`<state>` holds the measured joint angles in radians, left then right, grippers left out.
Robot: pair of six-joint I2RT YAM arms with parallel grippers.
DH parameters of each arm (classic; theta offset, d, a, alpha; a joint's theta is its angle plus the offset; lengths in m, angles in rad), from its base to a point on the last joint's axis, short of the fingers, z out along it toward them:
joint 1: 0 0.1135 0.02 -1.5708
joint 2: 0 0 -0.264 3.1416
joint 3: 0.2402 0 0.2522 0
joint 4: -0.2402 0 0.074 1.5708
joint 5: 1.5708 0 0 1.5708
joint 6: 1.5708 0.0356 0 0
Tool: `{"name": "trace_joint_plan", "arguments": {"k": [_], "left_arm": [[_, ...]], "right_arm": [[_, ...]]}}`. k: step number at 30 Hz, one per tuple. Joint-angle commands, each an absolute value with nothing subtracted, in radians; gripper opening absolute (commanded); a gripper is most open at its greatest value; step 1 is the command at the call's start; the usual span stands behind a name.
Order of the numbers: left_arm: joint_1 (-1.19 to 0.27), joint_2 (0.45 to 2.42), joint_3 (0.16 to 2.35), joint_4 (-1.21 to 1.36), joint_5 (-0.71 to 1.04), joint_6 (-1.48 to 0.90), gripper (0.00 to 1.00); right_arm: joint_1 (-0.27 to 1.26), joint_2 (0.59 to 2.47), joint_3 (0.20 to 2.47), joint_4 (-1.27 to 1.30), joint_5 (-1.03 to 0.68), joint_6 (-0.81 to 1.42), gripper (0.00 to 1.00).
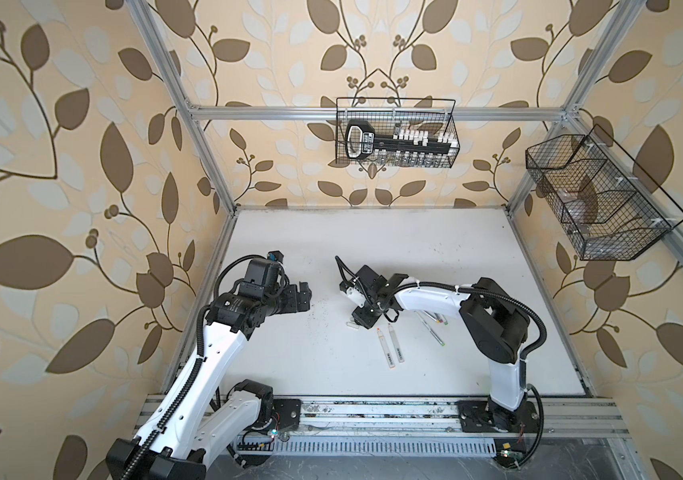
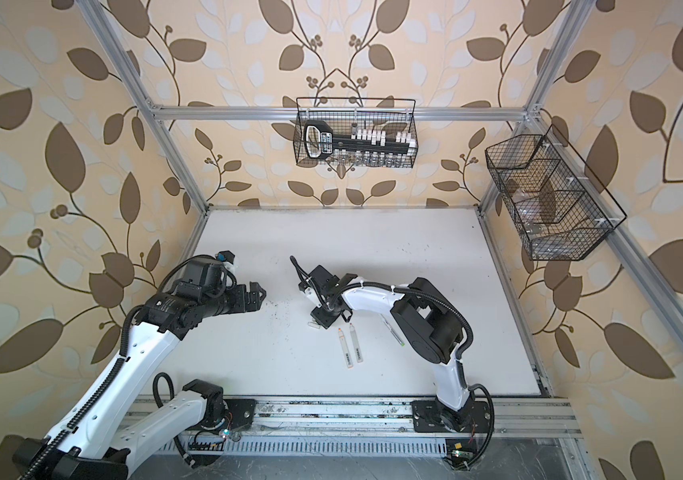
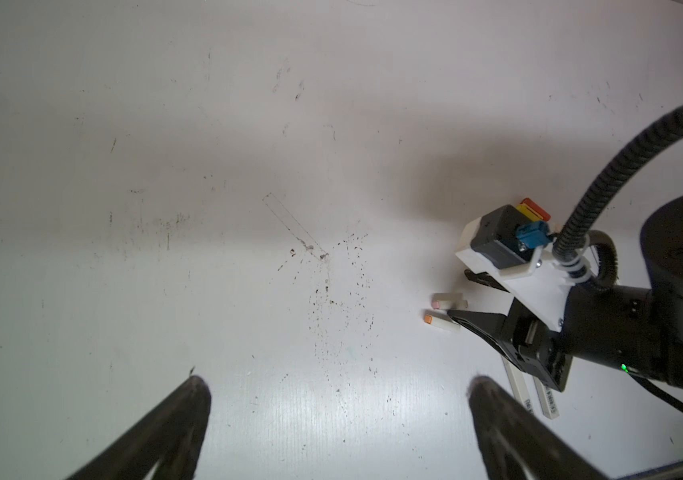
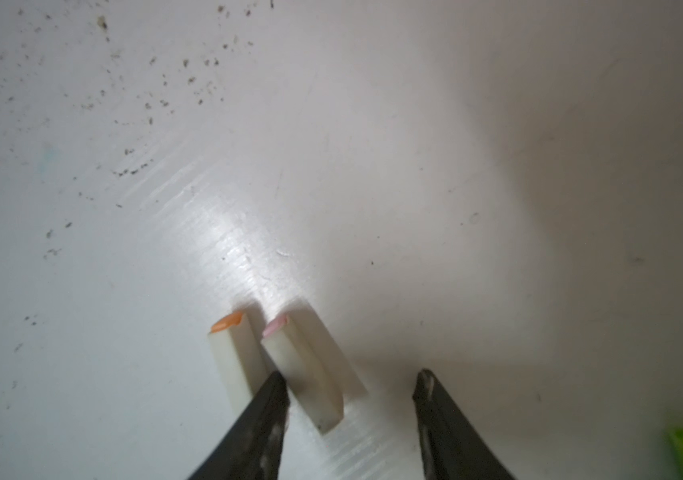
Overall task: Insert the pens into the pen caps
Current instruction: 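Close the right gripper on the white cap with the pink end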
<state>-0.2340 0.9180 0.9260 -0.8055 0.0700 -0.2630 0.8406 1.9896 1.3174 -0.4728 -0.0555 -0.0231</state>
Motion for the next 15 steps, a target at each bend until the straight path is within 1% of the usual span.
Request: {"name": "trace_joint_plan", "arguments": {"k": [1,15], "left_arm": [[-0.221,0.896,0.944,-0.816,0.054,-0.267,0.99],[-0.221,0.899,0.944,-0.813,0.063,-0.279,0.99]], "right_arm": [[0.849,2.017,1.346,-0.511,-0.055,-0.062,0.45],[0.862,2.006,1.322,-0.522,-0.083,-0.09,0.2]]}}
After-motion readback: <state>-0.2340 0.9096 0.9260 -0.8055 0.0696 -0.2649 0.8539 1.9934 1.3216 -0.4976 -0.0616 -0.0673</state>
